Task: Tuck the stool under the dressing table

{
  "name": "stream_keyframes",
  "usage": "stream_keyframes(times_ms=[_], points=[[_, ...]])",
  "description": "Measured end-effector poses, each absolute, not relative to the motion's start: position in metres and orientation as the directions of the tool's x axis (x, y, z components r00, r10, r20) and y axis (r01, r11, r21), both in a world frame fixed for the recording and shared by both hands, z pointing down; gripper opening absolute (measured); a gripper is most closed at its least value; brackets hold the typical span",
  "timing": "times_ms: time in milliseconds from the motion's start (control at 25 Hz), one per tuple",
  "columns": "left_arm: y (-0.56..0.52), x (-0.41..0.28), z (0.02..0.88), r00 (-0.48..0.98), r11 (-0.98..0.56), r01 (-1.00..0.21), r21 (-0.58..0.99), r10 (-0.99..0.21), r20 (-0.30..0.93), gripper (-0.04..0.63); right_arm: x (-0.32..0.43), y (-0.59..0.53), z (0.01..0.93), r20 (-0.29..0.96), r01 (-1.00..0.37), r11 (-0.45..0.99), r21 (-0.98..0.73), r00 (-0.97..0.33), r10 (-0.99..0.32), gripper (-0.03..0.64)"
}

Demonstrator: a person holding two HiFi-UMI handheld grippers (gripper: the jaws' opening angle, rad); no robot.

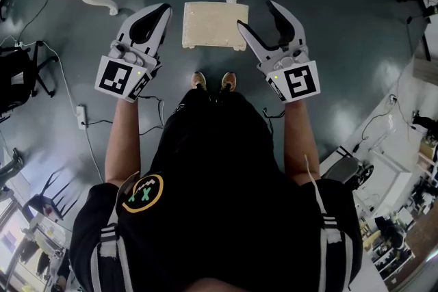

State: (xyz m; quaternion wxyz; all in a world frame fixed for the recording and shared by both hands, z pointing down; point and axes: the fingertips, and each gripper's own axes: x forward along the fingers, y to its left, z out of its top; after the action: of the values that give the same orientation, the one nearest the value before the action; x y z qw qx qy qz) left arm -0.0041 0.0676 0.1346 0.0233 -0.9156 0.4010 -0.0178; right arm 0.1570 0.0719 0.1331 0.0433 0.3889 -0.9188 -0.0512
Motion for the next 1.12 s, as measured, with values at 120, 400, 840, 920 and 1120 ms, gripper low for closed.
stream_keyframes(times_ms=[120,400,840,920,1120], points=[[0.068,-0.005,0.136,0.679,-0.679,-0.732,-0.056,-0.734,0.014,0.021,0.160,0.069,0.140,0.056,-0.711,0.693,0.123,-0.692,-0.720,0.491],[0.066,-0.003,0.139,0.685,-0.685,-0.727,-0.052,-0.729,0.017,0.021,0.161,0.066,0.151,0.087,-0.705,0.697,0.131,-0.692,-0.717,0.600],[0.065,-0.001,0.145,0.684,-0.684,-0.727,-0.050,-0.729,0.027,0.021,0.163,0.065,0.161,0.104,-0.705,0.697,0.131,-0.690,-0.717,0.600],[0.066,-0.001,0.145,0.685,-0.685,-0.727,-0.052,-0.728,0.023,0.023,0.163,0.065,0.162,0.108,-0.705,0.697,0.131,-0.689,-0.717,0.599],[0.071,0.007,0.138,0.715,-0.713,-0.697,-0.076,-0.699,0.001,0.189,0.163,0.065,0.160,0.111,-0.701,0.701,0.131,-0.693,-0.713,0.600]])
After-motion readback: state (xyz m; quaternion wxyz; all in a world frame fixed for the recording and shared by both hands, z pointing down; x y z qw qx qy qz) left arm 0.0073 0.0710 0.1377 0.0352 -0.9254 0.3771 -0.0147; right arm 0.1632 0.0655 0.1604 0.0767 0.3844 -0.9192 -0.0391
